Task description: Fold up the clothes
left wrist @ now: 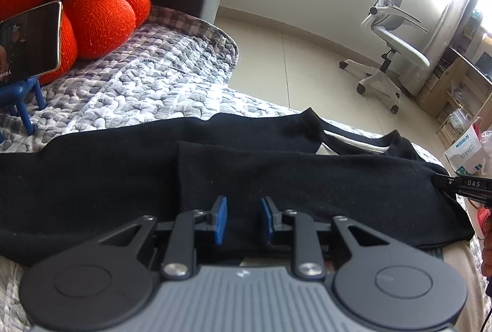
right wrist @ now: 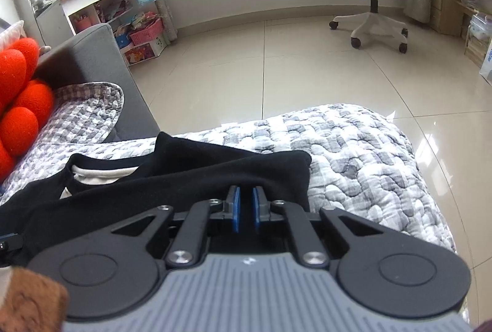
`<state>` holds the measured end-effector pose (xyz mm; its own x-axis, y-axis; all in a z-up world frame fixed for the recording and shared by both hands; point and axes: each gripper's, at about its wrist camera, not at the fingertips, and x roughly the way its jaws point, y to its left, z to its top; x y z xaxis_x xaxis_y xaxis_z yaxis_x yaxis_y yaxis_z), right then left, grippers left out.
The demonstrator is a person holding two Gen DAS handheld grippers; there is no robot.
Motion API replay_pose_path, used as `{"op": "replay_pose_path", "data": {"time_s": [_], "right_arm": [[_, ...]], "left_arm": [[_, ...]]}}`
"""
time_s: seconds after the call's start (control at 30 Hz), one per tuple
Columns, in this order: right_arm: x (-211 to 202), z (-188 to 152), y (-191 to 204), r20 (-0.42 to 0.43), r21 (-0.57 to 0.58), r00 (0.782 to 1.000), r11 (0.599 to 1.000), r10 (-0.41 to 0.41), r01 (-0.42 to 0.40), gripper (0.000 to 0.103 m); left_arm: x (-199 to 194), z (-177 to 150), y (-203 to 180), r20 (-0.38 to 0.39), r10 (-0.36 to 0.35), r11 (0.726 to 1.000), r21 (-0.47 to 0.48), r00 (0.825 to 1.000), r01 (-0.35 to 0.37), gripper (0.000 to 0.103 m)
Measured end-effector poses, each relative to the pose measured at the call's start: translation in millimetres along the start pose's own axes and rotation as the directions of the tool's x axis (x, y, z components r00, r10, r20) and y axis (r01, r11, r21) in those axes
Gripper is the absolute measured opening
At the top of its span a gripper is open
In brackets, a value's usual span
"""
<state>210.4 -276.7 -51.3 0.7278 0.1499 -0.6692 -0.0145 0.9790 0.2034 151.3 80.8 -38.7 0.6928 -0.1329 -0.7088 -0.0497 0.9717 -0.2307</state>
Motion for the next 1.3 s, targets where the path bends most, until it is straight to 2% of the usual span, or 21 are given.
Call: {"op": "replay_pose_path", "data": {"time_s": [0.13,0.2,0.27,0.37,0.43,0.53,0.73,0.83,0.93,1.1,1.17,1.23,1.3], "right_arm": [[-7.6,3.3,1.6,0.034,0.006,0.999,1.0,-0.028,0.028,0.01],[-18.0,6.0,10.0,0.067,-0.042,0.997,0.999,-0.031,0.034,0.022],[-24.8,6.0,19.7,0.075,-0.104,0.997,0.995,-0.003,0.011,0.022],[-21.2,-0.6,28.8,0.034,-0.16,0.999,0.987,0.03,-0.025,0.022],[-10.4,-7.1,30.3,-0.039,-0.183,0.999,0.983,0.025,-0.032,0.022],[-7.8,-10.5,31.9,-0.057,-0.215,0.998,0.976,0.016,-0.028,0.022],[-23.7,-13.0,35.1,-0.074,-0.206,0.997,0.977,0.039,-0.053,0.023],[-26.8,-19.9,39.2,-0.102,-0.237,0.994,0.969,0.038,-0.061,0.029],[-31.0,-25.8,40.6,-0.123,-0.261,0.991,0.962,0.044,-0.075,0.03],[-40.6,-27.8,38.4,-0.119,-0.244,0.992,0.967,0.051,-0.079,0.03],[-40.6,-30.9,38.8,-0.135,-0.251,0.99,0.965,0.047,-0.08,0.03],[-38.2,-35.7,40.2,-0.161,-0.266,0.986,0.961,0.038,-0.08,0.03],[-39.3,-37.3,40.1,-0.15,-0.276,0.988,0.958,0.034,-0.075,0.03]], "left_arm": [[-1.8,0.1,-1.5,0.005,0.006,1.0,-0.005,1.0,-0.006,0.025],[-3.6,1.0,-1.0,0.008,0.009,1.0,-0.017,1.0,-0.009,0.025],[-5.0,0.8,-2.2,0.014,0.02,1.0,-0.011,1.0,-0.02,0.025],[-6.2,0.2,-2.4,0.019,0.026,1.0,-0.003,0.999,-0.026,0.025],[-6.5,-0.5,-2.1,0.019,0.025,1.0,0.005,1.0,-0.025,0.025],[-4.8,-1.6,-0.2,0.015,0.019,1.0,0.021,1.0,-0.019,0.025],[-9.9,0.2,0.8,0.019,0.011,1.0,0.007,1.0,-0.012,0.026],[-13.3,0.4,-0.7,0.027,0.016,1.0,0.011,1.0,-0.016,0.026],[-17.9,0.9,-1.0,0.038,0.011,1.0,0.009,0.999,-0.012,0.027],[-22.3,0.3,-3.0,0.042,-0.02,1.0,0.02,0.999,0.019,0.03],[-19.3,-1.8,-4.0,0.025,-0.025,0.999,0.033,0.999,0.025,0.034],[-12.5,-4.7,-3.8,-0.014,-0.012,0.999,0.046,1.0,0.012,0.034],[-11.4,-6.7,-3.6,-0.02,-0.01,0.998,0.065,1.0,0.011,0.034]]}}
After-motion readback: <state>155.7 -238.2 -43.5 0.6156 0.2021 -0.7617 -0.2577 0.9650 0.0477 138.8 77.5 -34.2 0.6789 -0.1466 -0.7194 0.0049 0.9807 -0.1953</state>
